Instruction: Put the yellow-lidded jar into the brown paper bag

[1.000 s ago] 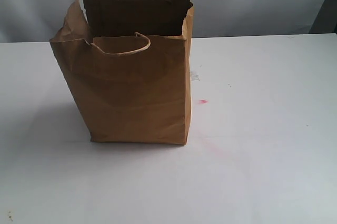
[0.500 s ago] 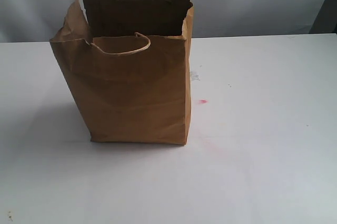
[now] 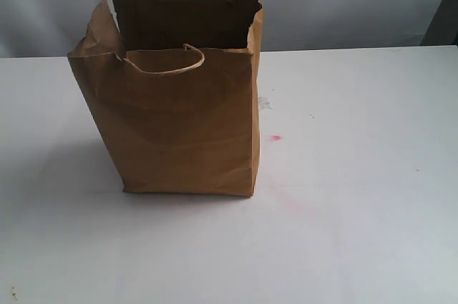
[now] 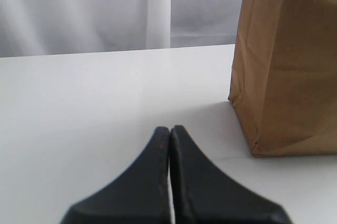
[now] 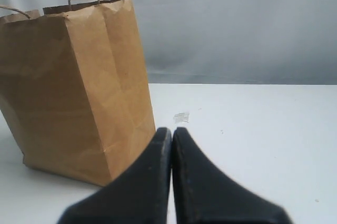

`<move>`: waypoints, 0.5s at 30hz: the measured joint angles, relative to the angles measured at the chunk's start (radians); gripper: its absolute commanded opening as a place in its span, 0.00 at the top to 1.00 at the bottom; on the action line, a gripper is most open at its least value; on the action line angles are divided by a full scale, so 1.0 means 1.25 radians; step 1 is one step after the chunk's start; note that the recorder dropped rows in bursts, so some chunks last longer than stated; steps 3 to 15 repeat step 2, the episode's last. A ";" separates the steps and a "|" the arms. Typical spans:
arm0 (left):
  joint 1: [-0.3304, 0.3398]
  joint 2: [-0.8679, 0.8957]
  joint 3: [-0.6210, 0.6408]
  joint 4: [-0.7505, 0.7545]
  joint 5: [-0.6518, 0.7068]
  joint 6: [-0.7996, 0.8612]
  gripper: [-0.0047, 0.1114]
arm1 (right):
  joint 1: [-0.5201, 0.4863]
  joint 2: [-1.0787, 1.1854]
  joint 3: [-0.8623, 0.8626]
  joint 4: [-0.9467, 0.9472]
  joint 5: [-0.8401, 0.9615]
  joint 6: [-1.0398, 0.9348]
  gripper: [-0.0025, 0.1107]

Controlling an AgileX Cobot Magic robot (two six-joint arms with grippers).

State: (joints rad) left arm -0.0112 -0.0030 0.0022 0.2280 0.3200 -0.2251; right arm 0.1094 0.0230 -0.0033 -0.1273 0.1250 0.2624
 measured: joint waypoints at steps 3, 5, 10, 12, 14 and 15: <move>0.000 0.000 0.000 0.000 0.000 0.000 0.95 | 0.000 0.000 0.000 0.000 0.000 0.000 0.98; 0.000 0.000 0.000 0.000 0.000 0.000 0.95 | 0.000 0.000 0.000 0.000 0.000 0.000 0.98; 0.000 0.000 0.000 0.000 0.000 0.000 0.95 | 0.000 0.000 0.000 0.000 0.000 0.000 0.98; 0.000 0.000 0.000 0.000 0.000 0.000 0.95 | 0.000 0.000 0.000 0.000 0.000 0.000 0.98; 0.000 0.000 0.000 0.000 0.000 0.000 0.95 | 0.000 0.000 0.000 0.000 0.000 0.000 0.98; 0.000 0.000 0.000 0.000 0.000 0.000 0.95 | 0.000 0.000 0.000 0.000 0.000 0.000 0.98</move>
